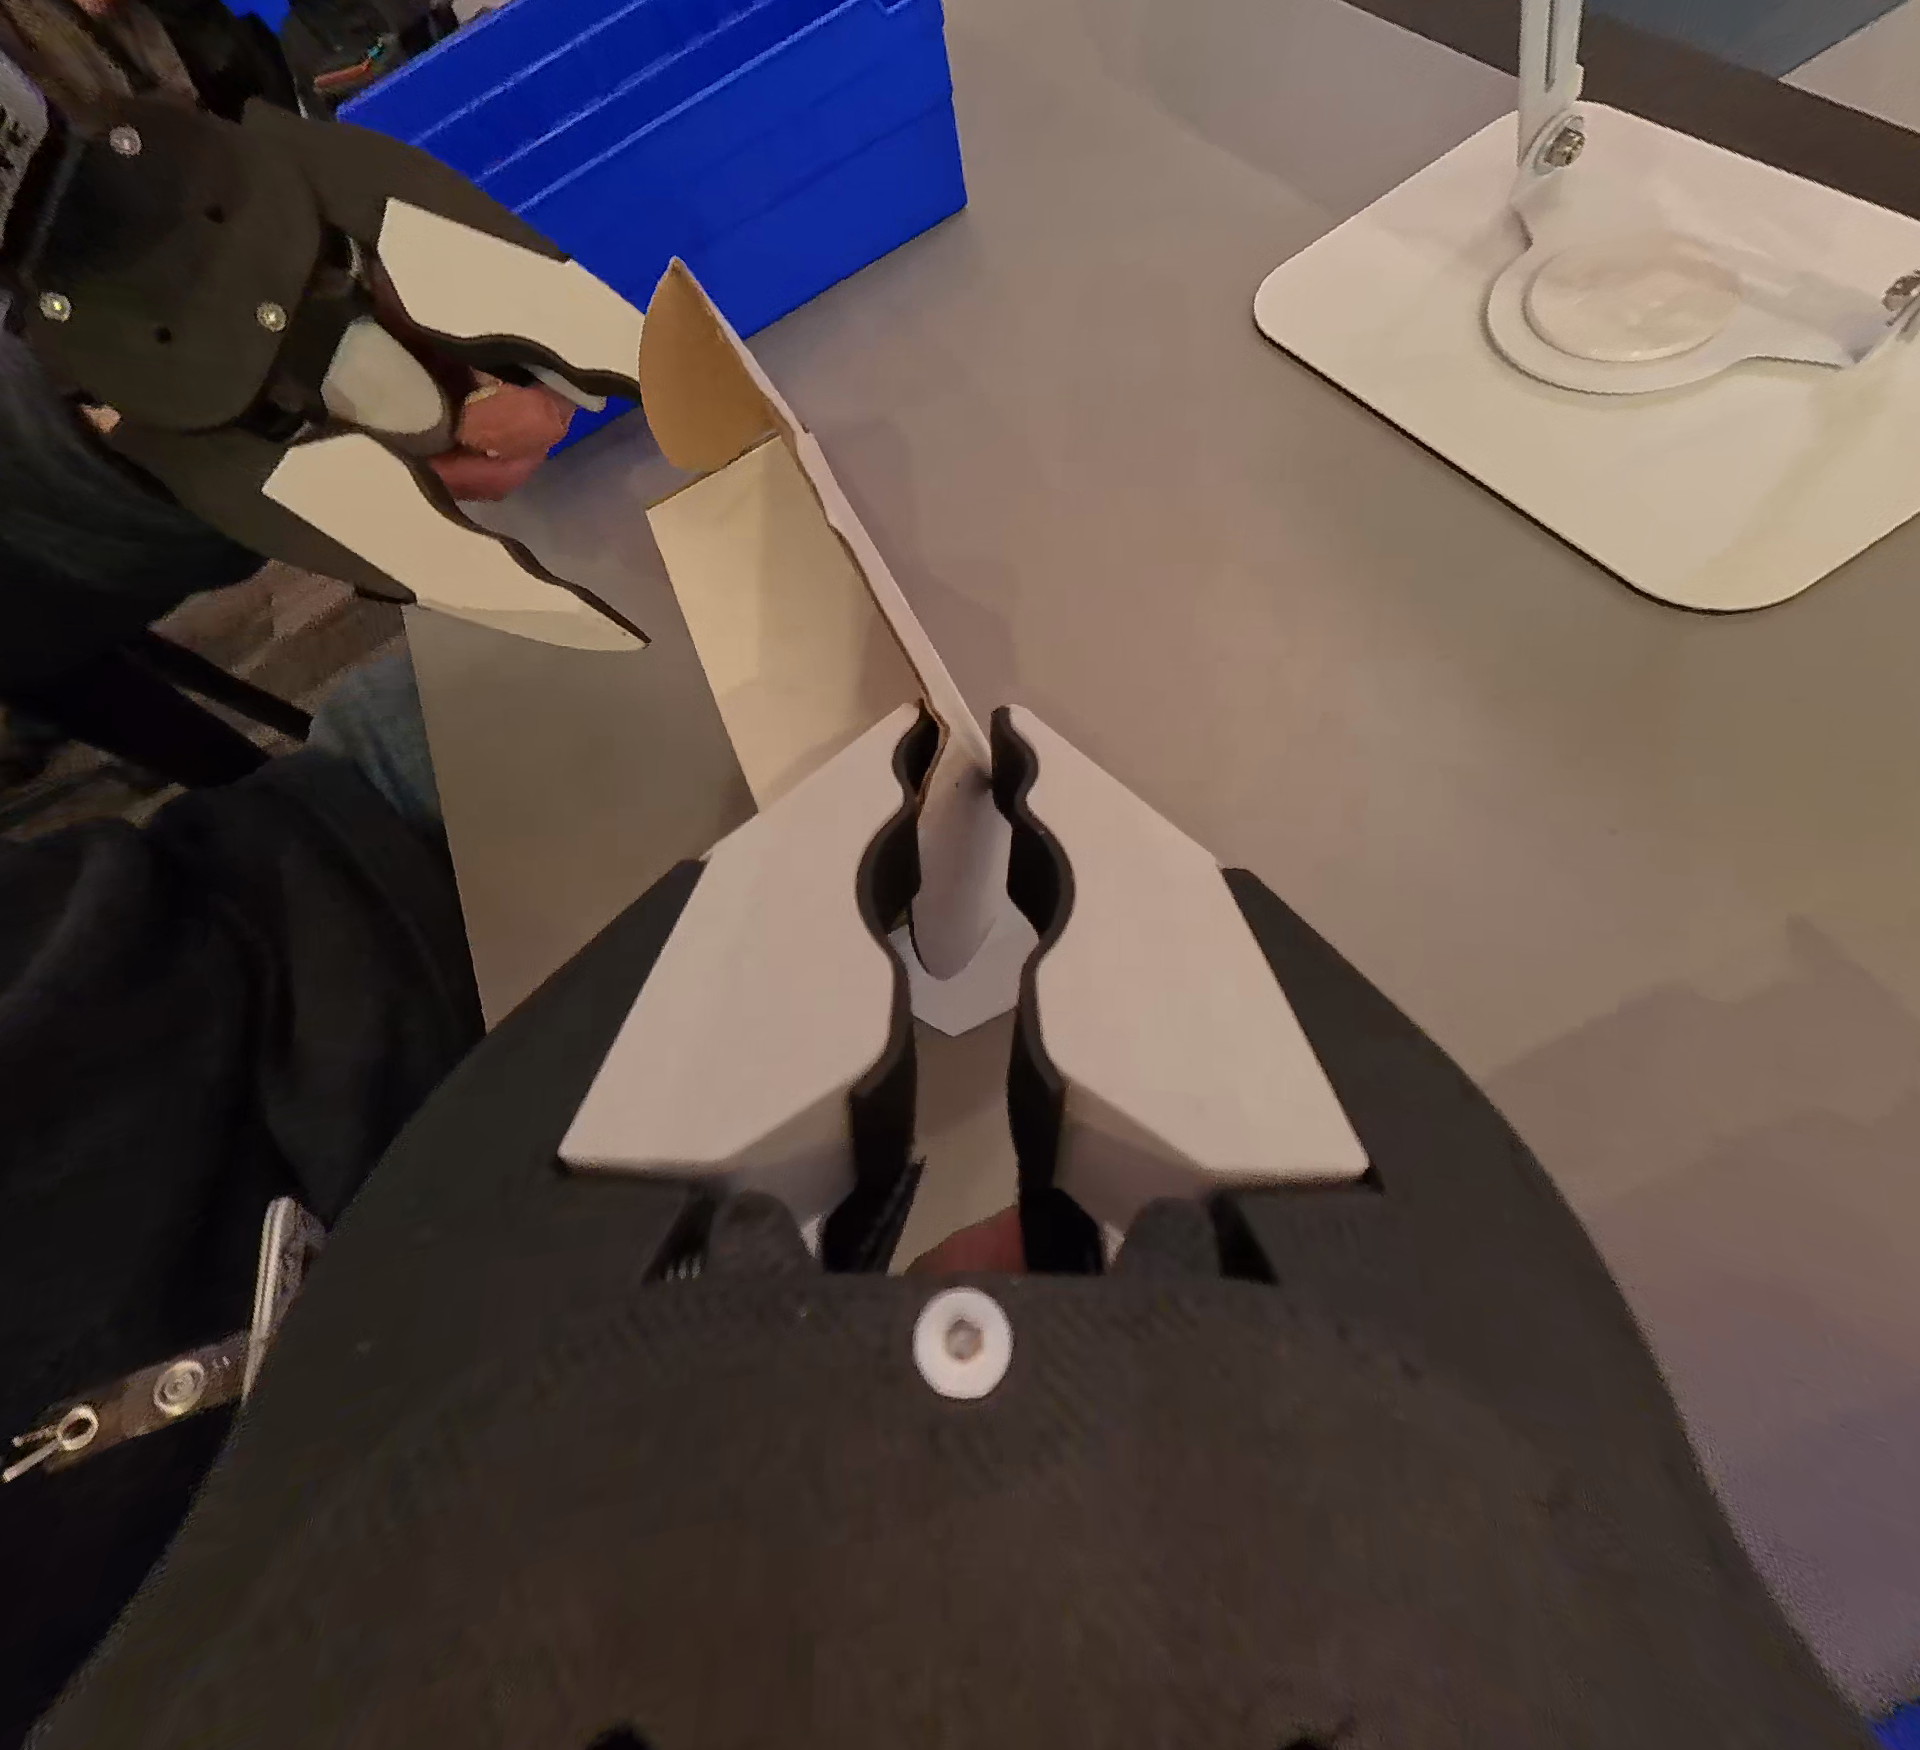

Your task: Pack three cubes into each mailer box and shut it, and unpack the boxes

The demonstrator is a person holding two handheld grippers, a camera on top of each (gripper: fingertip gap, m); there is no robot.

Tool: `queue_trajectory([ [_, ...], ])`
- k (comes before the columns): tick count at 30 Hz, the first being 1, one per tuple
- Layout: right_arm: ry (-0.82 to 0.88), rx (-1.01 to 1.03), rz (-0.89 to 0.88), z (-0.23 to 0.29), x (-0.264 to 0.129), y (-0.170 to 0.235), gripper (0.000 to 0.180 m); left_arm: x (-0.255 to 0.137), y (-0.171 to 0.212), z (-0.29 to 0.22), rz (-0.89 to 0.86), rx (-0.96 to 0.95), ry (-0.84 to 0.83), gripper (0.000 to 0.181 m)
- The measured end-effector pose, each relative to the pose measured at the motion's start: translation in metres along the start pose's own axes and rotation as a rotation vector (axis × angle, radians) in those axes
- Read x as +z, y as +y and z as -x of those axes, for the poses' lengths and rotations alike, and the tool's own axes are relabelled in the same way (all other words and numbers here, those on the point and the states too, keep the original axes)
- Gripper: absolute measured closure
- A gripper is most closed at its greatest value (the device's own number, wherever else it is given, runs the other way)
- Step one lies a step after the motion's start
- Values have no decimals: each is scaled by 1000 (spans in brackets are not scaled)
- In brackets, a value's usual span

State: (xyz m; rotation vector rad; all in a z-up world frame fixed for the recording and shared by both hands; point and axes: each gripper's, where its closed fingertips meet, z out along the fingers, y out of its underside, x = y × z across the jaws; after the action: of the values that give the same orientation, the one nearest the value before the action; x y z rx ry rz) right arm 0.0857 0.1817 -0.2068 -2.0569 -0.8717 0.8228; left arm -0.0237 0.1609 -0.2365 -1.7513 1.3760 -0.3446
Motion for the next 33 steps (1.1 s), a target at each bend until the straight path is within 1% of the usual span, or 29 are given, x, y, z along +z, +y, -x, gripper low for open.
queue_trajectory([
  [2, 8, 28, -10, 2, 2, 2, 167, 0, 2, 2, 1, -2, -5, 120],
  [4, 44, 24, 5, 1, 5, 8, 153, 1, 3, 2, 5, -1, -4, 121],
  [7, 83, 9, -12, -1, -3, 6, 139, 2, 3, 3, 6, 6, -12, 121],
  [9, 116, 1, -12, -3, -11, 4, 137, 3, 2, 1, 3, -13, 8, 119],
  [11, 160, -3, 24, -5, -19, 10, 139, 2, 0, 4, -5, -16, 3, 120],
  [15, 218, -8, 71, -3, -33, 27, 153, 2, -1, 4, -7, -14, 4, 119],
  [19, 165, 5, 51, 10, -31, 29, 174, 3, -2, 1, -7, -7, 8, 118],
  [21, 145, 11, 44, 13, -26, 27, 174, 4, -2, 1, -5, -3, 7, 118],
  [26, 160, 5, 36, 10, -22, 24, 174, 3, -1, 3, 1, 6, 2, 117],
  [33, 167, 64, 2, 10, -18, 21, 175, 5, -1, 3, 2, 19, -7, 115],
])
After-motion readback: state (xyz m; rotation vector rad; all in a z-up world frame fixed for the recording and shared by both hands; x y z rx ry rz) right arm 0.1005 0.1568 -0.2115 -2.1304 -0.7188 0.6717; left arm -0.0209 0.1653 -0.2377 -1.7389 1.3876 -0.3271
